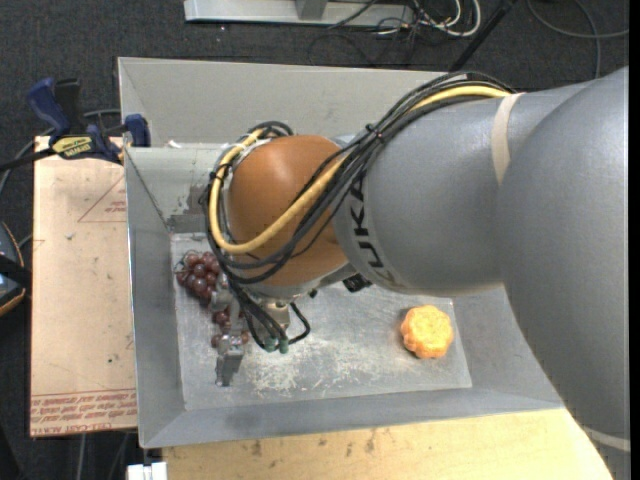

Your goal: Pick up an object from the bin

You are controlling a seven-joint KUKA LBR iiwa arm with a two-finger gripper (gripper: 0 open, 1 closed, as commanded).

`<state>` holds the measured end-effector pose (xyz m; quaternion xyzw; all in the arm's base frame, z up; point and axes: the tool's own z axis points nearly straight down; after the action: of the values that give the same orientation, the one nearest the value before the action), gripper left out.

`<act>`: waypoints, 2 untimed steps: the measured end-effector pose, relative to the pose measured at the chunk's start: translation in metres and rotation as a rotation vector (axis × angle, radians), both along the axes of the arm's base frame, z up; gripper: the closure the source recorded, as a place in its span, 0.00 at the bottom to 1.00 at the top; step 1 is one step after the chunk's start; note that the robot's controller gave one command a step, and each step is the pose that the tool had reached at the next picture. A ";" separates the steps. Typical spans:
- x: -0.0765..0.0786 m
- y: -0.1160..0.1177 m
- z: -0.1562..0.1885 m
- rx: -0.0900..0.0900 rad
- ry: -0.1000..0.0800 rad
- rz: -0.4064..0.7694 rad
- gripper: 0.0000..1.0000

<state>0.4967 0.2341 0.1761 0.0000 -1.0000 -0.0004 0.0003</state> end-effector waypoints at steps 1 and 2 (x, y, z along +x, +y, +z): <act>0.047 -0.024 -0.056 0.004 -0.009 -0.024 0.00; 0.079 -0.034 -0.070 0.000 0.002 0.015 0.00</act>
Offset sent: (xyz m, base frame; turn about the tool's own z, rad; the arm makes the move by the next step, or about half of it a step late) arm 0.0924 -0.0378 -0.0500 -0.0385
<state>0.5755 0.1998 0.1056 0.0073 -1.0000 -0.0004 0.0013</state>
